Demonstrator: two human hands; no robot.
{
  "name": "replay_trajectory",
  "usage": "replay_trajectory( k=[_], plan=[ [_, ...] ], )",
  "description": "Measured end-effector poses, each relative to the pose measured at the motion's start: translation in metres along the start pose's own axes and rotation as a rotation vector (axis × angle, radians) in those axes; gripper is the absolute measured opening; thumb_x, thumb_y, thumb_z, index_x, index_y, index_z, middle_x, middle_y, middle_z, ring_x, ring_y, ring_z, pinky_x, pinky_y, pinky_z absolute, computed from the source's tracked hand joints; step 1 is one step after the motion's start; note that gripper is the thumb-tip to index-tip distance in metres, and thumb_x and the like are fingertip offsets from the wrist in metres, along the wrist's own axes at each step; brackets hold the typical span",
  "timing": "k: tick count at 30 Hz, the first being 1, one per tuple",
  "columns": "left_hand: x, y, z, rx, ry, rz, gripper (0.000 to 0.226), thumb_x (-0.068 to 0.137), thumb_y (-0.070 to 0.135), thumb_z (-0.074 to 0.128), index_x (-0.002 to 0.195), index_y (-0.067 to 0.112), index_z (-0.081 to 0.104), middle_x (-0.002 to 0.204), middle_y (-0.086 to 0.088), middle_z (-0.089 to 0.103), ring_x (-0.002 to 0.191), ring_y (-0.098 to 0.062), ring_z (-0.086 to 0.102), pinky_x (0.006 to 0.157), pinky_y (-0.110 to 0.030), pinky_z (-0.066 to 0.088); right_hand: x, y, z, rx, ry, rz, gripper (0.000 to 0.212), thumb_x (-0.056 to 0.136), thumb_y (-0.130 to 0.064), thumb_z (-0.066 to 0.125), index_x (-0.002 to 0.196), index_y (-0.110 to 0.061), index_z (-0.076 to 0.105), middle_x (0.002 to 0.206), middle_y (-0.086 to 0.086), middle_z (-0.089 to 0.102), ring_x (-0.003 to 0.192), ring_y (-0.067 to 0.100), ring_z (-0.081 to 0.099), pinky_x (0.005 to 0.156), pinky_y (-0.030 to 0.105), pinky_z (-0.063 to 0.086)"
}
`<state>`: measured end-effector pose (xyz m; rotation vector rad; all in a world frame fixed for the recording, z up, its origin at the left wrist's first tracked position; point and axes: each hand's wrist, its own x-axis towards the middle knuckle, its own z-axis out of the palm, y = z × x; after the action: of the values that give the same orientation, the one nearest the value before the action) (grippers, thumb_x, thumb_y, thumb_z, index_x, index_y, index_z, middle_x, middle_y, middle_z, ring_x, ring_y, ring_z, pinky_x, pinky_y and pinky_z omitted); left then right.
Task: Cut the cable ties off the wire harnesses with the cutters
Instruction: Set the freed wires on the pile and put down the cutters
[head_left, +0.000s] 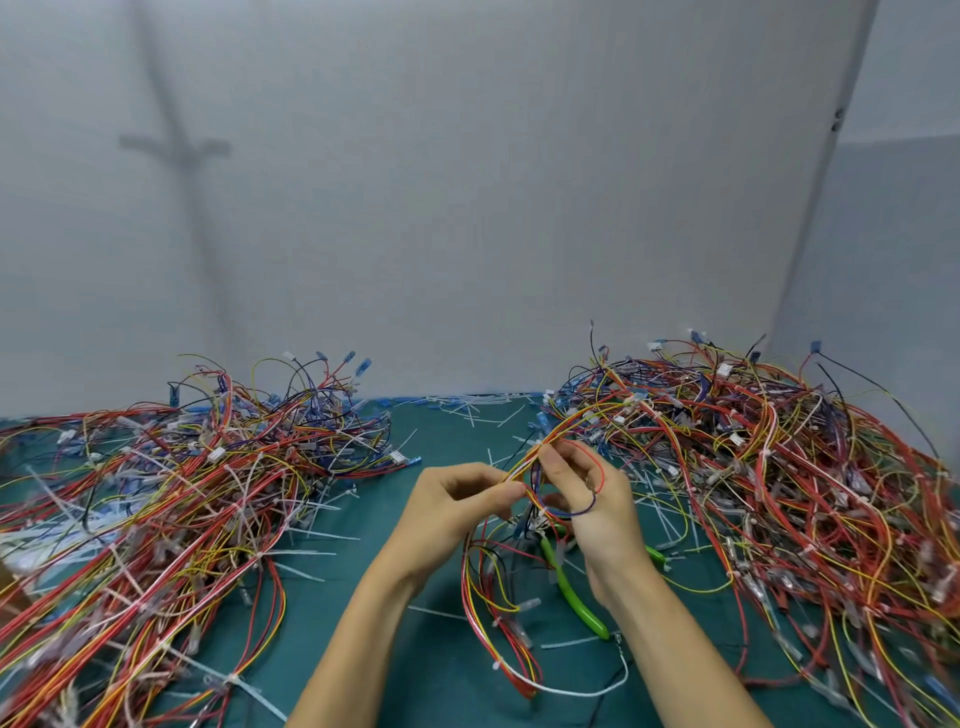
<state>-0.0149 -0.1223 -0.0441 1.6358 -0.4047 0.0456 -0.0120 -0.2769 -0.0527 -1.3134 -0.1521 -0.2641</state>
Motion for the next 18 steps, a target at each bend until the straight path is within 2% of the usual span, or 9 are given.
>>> replay_trajectory(
  k=[2,4,8,12,15,18],
  plan=[
    [0.000,-0.002,-0.004,-0.040,0.007,-0.030,0.017,0.075,0.032,0.072,0.076,0.015,0.077,0.064,-0.002,0.065,0.061,-0.010,0.058,0.064,-0.016,0.048,0.000,0.000,0.000,-0.036,0.005,0.000,0.007,0.089,-0.023,0.067,0.086,-0.017,0.071,0.078,-0.006,0.070,0.074,0.007,0.064,0.064,0.021,0.051],
    [0.001,-0.002,-0.006,-0.116,0.037,-0.093,0.021,0.074,0.032,0.072,0.079,0.013,0.078,0.069,-0.005,0.068,0.059,-0.012,0.057,0.061,-0.018,0.049,0.000,0.000,0.001,-0.041,0.013,0.040,0.010,0.092,-0.014,0.064,0.085,-0.017,0.071,0.076,-0.007,0.069,0.071,0.008,0.063,0.060,0.021,0.050],
    [0.002,-0.002,-0.008,-0.273,0.128,-0.217,0.019,0.074,0.032,0.069,0.078,0.017,0.080,0.080,-0.003,0.075,0.059,-0.012,0.067,0.061,-0.020,0.055,-0.001,-0.003,0.004,-0.039,0.001,0.098,0.020,0.096,-0.007,0.055,0.085,-0.015,0.070,0.083,-0.005,0.072,0.072,0.013,0.064,0.066,0.031,0.052],
    [0.003,-0.003,-0.016,-0.422,0.199,-0.244,0.020,0.077,0.033,0.064,0.081,0.024,0.081,0.093,-0.001,0.077,0.068,-0.010,0.072,0.059,-0.018,0.055,0.000,-0.007,0.004,-0.031,-0.056,0.133,0.021,0.100,-0.009,0.048,0.090,-0.007,0.067,0.083,-0.003,0.074,0.063,0.012,0.067,0.056,0.021,0.049],
    [0.004,-0.004,-0.020,-0.520,0.196,-0.197,0.022,0.081,0.028,0.061,0.089,0.021,0.081,0.104,-0.003,0.075,0.079,-0.011,0.072,0.061,-0.019,0.055,-0.001,-0.004,0.006,-0.166,-0.138,0.169,0.022,0.097,-0.003,0.051,0.091,-0.014,0.070,0.083,-0.007,0.076,0.071,0.007,0.068,0.058,0.015,0.048],
    [0.005,-0.006,-0.021,-0.578,0.206,-0.155,0.024,0.083,0.023,0.059,0.090,0.016,0.080,0.102,-0.003,0.075,0.077,-0.009,0.069,0.059,-0.018,0.052,-0.003,0.004,0.008,-0.345,-0.153,0.168,0.025,0.095,-0.004,0.055,0.096,-0.025,0.068,0.095,-0.008,0.074,0.082,0.004,0.068,0.056,0.009,0.044]
  ],
)
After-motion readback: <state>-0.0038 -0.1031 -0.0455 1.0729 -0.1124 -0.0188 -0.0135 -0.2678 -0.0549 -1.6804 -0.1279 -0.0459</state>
